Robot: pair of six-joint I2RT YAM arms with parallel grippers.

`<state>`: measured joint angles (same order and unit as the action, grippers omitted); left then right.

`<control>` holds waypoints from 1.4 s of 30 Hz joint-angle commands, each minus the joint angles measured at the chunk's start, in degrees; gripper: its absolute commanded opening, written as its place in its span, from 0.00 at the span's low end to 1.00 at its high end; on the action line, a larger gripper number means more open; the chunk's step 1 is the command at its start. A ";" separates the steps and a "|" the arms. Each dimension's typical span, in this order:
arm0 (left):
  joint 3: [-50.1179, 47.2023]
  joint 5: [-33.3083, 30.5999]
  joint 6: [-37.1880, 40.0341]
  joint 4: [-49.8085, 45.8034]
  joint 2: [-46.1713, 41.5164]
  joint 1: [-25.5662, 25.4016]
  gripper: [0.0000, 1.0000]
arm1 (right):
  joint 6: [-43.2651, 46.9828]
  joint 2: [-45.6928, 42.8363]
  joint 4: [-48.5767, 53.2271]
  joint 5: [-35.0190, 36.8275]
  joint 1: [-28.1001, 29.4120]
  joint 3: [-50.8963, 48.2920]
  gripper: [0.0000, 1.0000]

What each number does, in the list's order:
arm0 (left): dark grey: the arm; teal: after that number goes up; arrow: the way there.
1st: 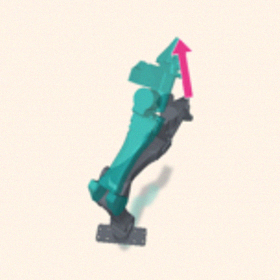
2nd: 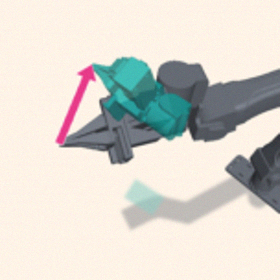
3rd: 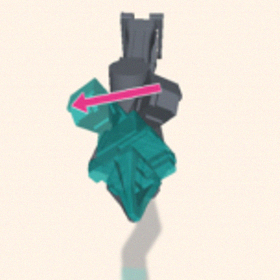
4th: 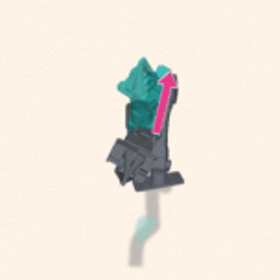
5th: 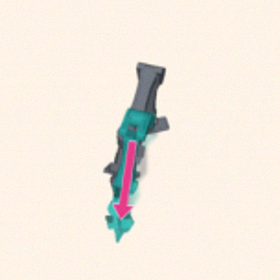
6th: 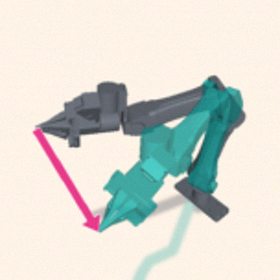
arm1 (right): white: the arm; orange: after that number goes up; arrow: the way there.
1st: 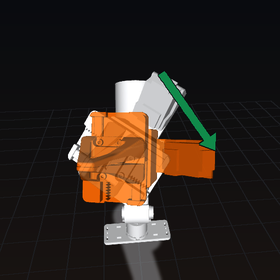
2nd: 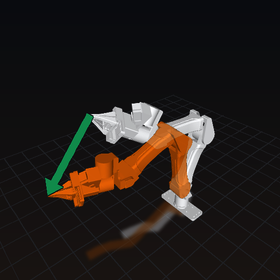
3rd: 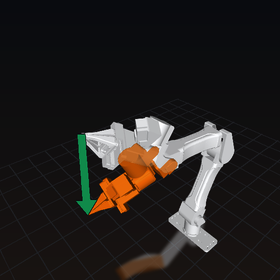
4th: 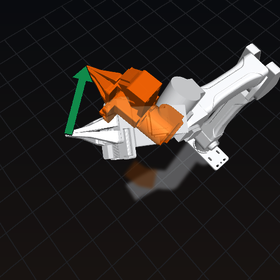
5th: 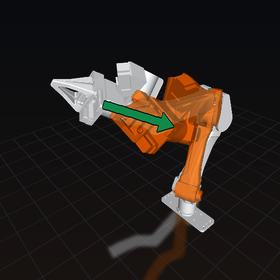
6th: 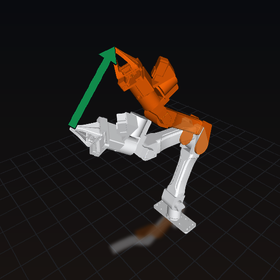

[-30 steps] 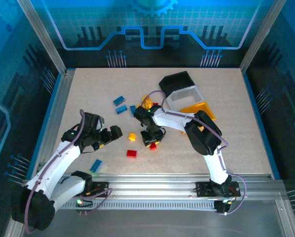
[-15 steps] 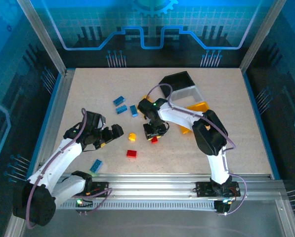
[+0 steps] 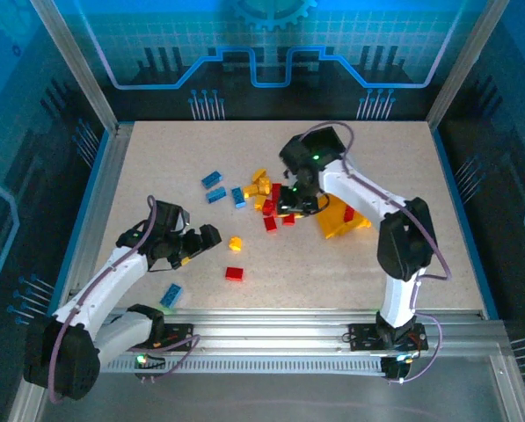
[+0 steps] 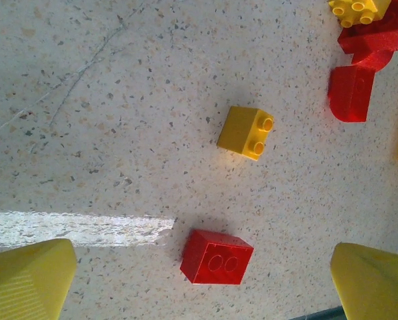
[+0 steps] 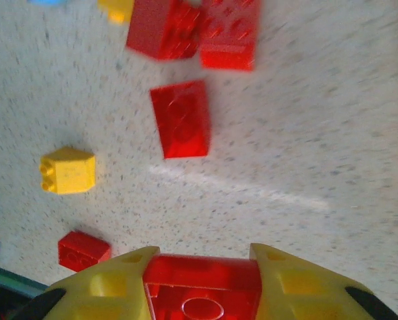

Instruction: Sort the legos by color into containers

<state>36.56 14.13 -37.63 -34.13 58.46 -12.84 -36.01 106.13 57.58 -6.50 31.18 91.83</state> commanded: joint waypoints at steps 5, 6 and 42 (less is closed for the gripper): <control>2.12 -3.79 -0.66 -4.87 1.20 1.09 0.99 | 1.62 -6.62 0.90 -1.23 -12.55 -6.33 0.28; 2.82 -4.46 -0.48 -5.65 1.47 1.72 0.99 | 1.99 -6.80 0.58 -1.23 -13.86 -7.11 0.28; 17.40 -13.74 8.91 -36.66 17.26 3.38 0.99 | 7.91 -9.72 -2.75 1.38 -10.88 -7.34 0.64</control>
<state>56.62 -0.21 -28.38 -65.76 75.00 -8.56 -30.06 97.27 55.02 -4.12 16.27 82.59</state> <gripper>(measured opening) 0.989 0.634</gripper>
